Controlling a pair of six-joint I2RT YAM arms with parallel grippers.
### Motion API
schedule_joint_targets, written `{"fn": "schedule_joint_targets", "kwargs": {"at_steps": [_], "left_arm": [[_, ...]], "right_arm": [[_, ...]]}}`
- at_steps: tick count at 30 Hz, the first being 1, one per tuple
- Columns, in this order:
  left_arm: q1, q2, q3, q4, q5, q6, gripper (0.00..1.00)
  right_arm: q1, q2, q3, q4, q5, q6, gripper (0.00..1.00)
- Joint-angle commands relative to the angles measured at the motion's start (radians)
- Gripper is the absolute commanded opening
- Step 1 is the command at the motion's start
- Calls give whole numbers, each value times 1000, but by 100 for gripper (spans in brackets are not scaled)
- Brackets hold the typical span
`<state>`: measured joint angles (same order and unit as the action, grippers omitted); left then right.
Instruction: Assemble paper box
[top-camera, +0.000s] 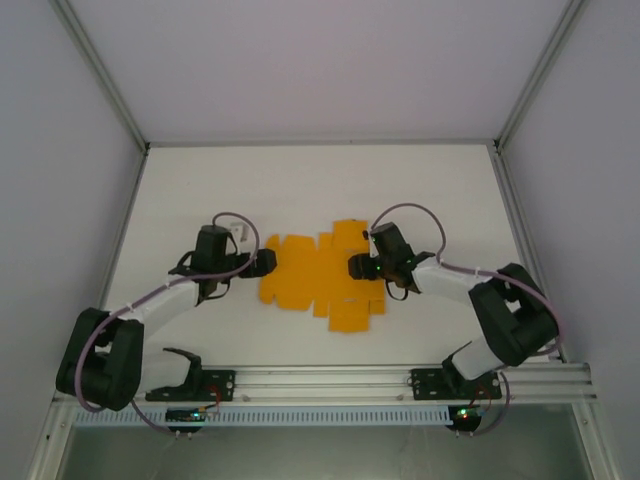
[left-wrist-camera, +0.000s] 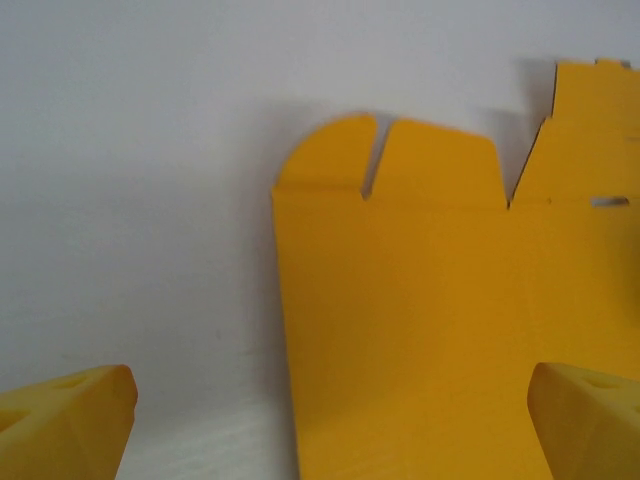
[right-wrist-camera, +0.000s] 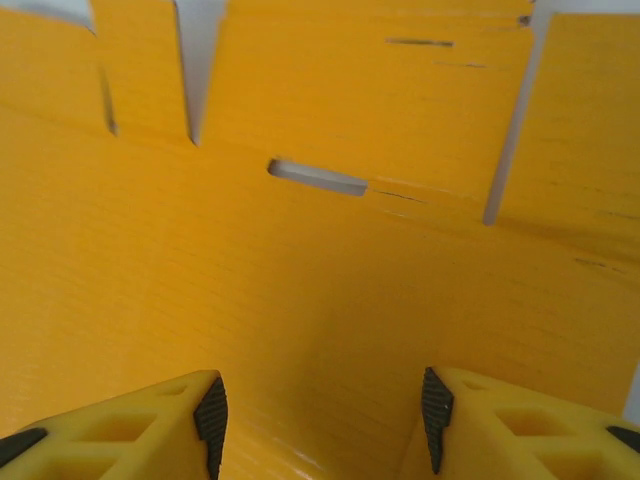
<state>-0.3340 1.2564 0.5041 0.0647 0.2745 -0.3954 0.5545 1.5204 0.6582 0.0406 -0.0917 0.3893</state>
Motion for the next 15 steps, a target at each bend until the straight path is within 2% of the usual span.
{"fn": "schedule_joint_targets", "kwargs": {"at_steps": [1, 6, 9, 15], "left_arm": [[-13, 45, -7, 67, 65, -21, 100], [-20, 121, -10, 150, 150, -53, 99], [-22, 159, -22, 240, 215, -88, 94], [-22, 223, -22, 377, 284, -165, 67]], "right_arm": [[4, 44, -26, 73, 8, 23, 55], [2, 91, -46, 114, 7, 23, 56], [2, 104, -57, 142, 4, 22, 56], [-2, 120, -61, 167, 12, 8, 57]]}}
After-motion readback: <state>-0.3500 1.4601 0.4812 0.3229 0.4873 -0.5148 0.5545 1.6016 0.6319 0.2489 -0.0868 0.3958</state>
